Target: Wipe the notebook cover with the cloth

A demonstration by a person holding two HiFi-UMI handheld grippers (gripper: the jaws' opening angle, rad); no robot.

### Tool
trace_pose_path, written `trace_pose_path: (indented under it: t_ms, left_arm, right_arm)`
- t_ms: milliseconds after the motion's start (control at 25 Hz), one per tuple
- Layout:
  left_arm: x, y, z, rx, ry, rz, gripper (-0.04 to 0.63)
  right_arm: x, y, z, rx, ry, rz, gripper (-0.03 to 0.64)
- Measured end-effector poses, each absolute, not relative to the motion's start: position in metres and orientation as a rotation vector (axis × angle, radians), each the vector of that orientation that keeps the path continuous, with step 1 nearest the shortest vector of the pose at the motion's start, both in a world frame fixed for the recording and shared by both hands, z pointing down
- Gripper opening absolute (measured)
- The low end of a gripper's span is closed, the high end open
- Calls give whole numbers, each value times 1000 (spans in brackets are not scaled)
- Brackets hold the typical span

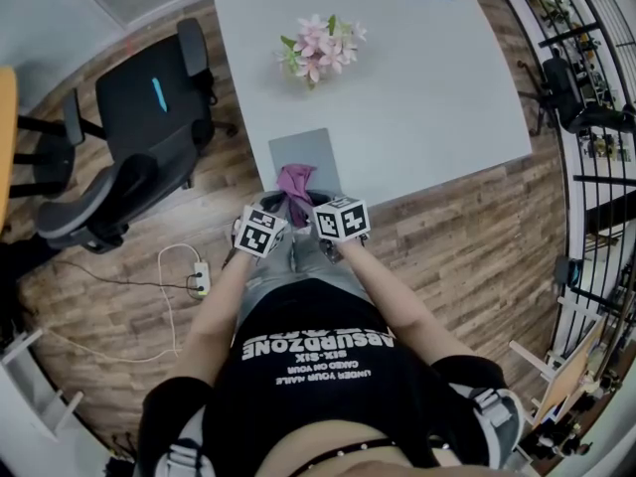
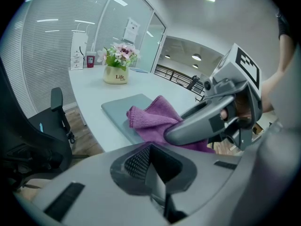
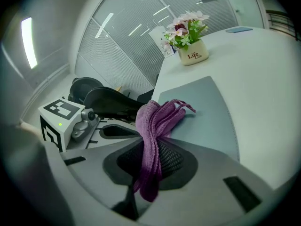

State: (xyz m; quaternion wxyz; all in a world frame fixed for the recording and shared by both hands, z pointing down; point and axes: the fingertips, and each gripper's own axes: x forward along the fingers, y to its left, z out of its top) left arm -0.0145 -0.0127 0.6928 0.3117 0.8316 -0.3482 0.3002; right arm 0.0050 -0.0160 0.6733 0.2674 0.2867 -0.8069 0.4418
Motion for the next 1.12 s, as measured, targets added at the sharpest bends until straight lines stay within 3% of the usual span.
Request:
trace_pose_path:
  t_ms: [1120]
  left_arm:
    - [-15,-13,692,2210,-895,801,17]
  right_arm:
    - [65,-2,679,832,-2091,1130,75]
